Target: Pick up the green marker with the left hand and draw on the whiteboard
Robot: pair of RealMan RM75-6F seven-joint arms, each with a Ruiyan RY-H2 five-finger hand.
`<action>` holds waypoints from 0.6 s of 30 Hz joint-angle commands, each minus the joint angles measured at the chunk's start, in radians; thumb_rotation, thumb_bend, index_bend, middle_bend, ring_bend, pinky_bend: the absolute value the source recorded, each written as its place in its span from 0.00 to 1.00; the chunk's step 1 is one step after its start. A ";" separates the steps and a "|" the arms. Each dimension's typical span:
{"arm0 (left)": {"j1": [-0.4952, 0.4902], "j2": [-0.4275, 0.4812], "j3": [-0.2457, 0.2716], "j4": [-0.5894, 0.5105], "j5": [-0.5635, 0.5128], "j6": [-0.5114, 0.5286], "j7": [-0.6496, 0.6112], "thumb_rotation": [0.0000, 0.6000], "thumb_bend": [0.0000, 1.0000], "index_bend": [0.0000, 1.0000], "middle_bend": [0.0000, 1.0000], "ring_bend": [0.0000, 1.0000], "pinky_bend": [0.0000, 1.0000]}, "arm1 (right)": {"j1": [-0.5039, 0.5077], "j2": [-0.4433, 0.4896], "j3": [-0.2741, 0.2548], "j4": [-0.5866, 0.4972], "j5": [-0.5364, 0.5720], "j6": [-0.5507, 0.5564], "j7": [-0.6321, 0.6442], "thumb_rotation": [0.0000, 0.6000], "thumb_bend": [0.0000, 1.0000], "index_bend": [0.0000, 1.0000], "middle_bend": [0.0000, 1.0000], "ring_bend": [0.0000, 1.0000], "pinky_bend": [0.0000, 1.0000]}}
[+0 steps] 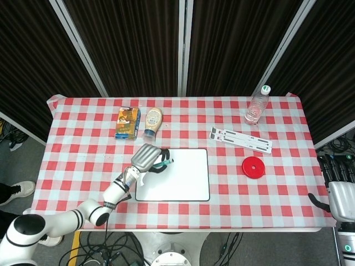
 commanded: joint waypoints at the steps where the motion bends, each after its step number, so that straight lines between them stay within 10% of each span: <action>1: -0.020 -0.039 0.018 0.064 0.029 -0.006 -0.050 1.00 0.43 0.58 0.61 0.84 0.96 | 0.000 -0.002 -0.002 -0.001 0.000 -0.002 -0.002 1.00 0.09 0.00 0.00 0.00 0.00; 18: -0.037 -0.152 0.049 0.273 0.080 0.037 -0.220 1.00 0.43 0.58 0.62 0.83 0.95 | -0.010 0.002 -0.004 -0.012 0.015 -0.003 -0.018 1.00 0.10 0.00 0.00 0.00 0.00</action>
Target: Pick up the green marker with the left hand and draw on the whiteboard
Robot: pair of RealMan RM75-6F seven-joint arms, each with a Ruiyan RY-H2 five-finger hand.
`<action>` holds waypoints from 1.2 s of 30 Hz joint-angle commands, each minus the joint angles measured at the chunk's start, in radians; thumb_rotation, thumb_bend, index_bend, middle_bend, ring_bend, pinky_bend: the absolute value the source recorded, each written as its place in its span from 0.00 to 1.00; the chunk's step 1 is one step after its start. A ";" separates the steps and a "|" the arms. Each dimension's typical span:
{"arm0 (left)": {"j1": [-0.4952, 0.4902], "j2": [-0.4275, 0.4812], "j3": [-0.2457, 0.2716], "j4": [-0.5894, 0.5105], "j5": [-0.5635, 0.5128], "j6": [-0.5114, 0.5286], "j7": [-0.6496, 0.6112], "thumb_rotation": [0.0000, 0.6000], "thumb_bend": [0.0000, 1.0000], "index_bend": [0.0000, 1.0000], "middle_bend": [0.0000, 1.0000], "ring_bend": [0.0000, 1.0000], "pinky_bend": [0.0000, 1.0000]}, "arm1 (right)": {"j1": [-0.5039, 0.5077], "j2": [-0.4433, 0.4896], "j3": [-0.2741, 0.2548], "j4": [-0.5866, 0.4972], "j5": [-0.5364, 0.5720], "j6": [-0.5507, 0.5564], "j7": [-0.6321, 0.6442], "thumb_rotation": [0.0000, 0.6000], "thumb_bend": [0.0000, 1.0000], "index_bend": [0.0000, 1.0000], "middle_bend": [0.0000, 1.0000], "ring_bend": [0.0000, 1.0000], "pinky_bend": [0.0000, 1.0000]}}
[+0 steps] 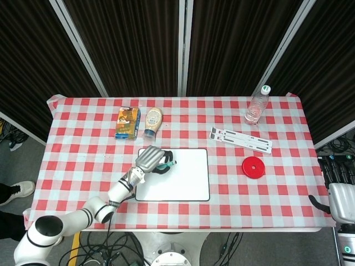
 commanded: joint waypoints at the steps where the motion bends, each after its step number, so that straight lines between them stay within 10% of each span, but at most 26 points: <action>1: -0.005 -0.034 -0.001 0.035 0.007 0.017 -0.042 1.00 0.43 0.58 0.62 0.83 0.95 | 0.000 0.003 -0.002 -0.003 0.002 -0.005 -0.004 1.00 0.09 0.00 0.00 0.00 0.00; 17: -0.129 -0.135 -0.069 0.085 0.027 0.055 -0.088 1.00 0.42 0.58 0.62 0.82 0.95 | -0.027 0.036 0.000 0.001 0.022 0.014 0.026 1.00 0.09 0.00 0.00 0.00 0.00; 36: 0.033 -0.020 0.024 -0.038 -0.003 0.081 -0.015 1.00 0.42 0.58 0.62 0.82 0.95 | -0.002 0.018 -0.004 -0.004 -0.010 -0.010 0.007 1.00 0.09 0.00 0.00 0.00 0.00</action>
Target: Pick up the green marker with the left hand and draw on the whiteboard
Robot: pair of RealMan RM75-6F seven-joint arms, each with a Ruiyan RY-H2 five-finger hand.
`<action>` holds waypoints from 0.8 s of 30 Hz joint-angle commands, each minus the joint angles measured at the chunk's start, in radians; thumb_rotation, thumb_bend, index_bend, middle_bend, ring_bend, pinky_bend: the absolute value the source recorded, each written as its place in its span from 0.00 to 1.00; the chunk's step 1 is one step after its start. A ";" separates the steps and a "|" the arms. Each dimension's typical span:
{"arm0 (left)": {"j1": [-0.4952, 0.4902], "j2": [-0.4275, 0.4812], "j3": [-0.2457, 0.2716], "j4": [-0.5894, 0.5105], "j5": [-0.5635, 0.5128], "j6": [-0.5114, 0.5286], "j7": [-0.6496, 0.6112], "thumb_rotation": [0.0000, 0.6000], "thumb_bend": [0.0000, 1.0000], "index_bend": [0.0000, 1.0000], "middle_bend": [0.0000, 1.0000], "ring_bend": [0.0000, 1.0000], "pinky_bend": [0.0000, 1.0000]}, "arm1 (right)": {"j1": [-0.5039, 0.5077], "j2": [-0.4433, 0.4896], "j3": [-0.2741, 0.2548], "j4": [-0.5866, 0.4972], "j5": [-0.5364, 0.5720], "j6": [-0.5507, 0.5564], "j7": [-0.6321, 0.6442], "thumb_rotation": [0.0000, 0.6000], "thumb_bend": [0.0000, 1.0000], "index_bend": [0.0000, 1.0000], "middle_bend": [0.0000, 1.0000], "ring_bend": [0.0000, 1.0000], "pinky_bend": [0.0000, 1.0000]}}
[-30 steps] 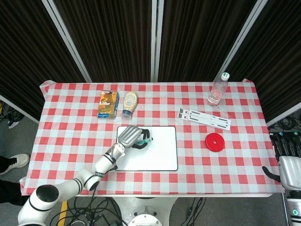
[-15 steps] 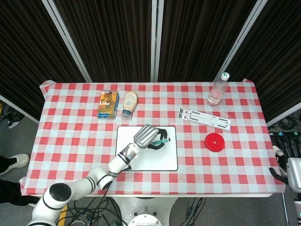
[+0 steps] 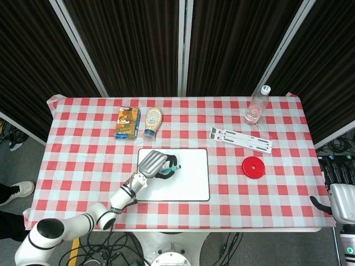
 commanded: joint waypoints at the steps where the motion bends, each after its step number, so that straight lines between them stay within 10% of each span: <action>1: 0.005 -0.006 0.001 0.016 -0.001 -0.001 -0.014 1.00 0.42 0.58 0.62 0.82 0.95 | 0.000 -0.001 0.000 -0.005 0.001 0.000 -0.007 1.00 0.09 0.00 0.00 0.00 0.00; 24: -0.081 -0.093 -0.045 0.060 0.043 0.018 -0.045 1.00 0.43 0.58 0.62 0.81 0.95 | -0.024 0.018 0.003 0.014 0.025 0.018 0.038 1.00 0.09 0.00 0.00 0.00 0.00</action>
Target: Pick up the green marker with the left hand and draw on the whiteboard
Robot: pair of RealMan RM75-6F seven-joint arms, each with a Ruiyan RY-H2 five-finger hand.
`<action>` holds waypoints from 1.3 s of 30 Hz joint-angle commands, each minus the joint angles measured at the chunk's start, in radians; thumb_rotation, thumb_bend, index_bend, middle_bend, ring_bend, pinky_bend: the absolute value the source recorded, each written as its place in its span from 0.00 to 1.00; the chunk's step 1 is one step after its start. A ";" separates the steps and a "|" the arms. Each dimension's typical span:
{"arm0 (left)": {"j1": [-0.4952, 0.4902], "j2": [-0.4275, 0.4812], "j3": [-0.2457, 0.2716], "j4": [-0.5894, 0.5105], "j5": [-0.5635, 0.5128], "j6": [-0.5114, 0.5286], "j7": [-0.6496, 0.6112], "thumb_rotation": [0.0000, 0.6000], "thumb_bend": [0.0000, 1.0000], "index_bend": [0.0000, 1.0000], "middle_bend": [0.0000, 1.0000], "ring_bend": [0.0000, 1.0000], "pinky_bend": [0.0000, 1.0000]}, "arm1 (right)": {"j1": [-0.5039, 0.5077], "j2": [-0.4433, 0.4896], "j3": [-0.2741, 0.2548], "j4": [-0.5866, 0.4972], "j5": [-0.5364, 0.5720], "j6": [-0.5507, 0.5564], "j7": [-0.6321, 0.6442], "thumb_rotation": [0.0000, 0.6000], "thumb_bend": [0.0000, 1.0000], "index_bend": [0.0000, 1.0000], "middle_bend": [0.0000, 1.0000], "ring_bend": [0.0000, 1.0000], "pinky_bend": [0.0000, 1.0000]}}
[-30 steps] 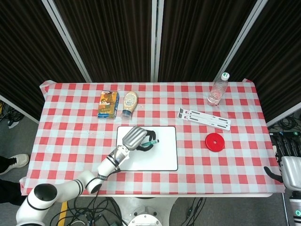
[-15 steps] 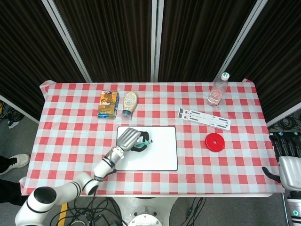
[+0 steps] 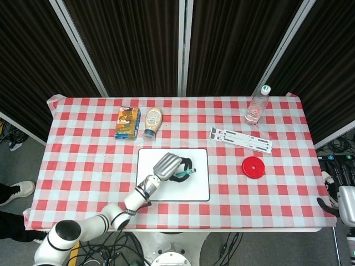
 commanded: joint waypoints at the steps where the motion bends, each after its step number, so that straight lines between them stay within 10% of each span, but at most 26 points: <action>1: 0.005 0.062 0.007 -0.066 0.023 0.032 0.032 1.00 0.43 0.58 0.62 0.81 0.95 | 0.003 -0.001 0.001 0.007 -0.003 -0.005 0.007 1.00 0.09 0.00 0.00 0.00 0.00; 12: 0.083 0.410 0.075 -0.354 -0.084 -0.118 0.469 1.00 0.42 0.57 0.60 0.80 0.94 | 0.037 -0.027 0.001 0.015 -0.042 -0.032 0.008 1.00 0.09 0.00 0.00 0.00 0.00; 25: 0.120 0.486 0.068 -0.450 -0.452 -0.231 0.934 1.00 0.43 0.48 0.53 0.77 0.93 | 0.033 -0.029 -0.003 -0.001 -0.047 -0.021 -0.008 1.00 0.09 0.00 0.00 0.00 0.00; 31: 0.132 0.517 0.059 -0.534 -0.550 -0.173 1.025 1.00 0.37 0.13 0.29 0.64 0.85 | 0.030 -0.027 -0.002 -0.005 -0.041 -0.018 -0.011 1.00 0.09 0.00 0.00 0.00 0.00; 39: 0.366 0.795 0.028 -0.827 -0.442 0.131 0.713 1.00 0.33 0.09 0.17 0.36 0.57 | 0.017 -0.012 0.000 0.001 -0.012 -0.016 0.004 1.00 0.10 0.00 0.00 0.00 0.00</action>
